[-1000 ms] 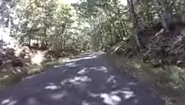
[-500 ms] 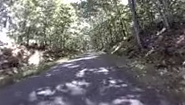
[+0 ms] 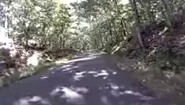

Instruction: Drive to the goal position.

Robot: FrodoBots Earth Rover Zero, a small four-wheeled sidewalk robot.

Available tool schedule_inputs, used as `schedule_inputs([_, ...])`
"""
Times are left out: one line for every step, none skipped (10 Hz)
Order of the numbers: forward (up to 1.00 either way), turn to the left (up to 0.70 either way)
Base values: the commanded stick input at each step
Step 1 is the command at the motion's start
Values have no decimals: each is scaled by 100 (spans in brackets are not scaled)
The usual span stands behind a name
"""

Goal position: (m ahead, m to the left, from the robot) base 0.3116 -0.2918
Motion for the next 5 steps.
schedule_inputs([45, 0])
schedule_inputs([45, 0])
schedule_inputs([45, 0])
schedule_inputs([45, 0])
schedule_inputs([45, 0])
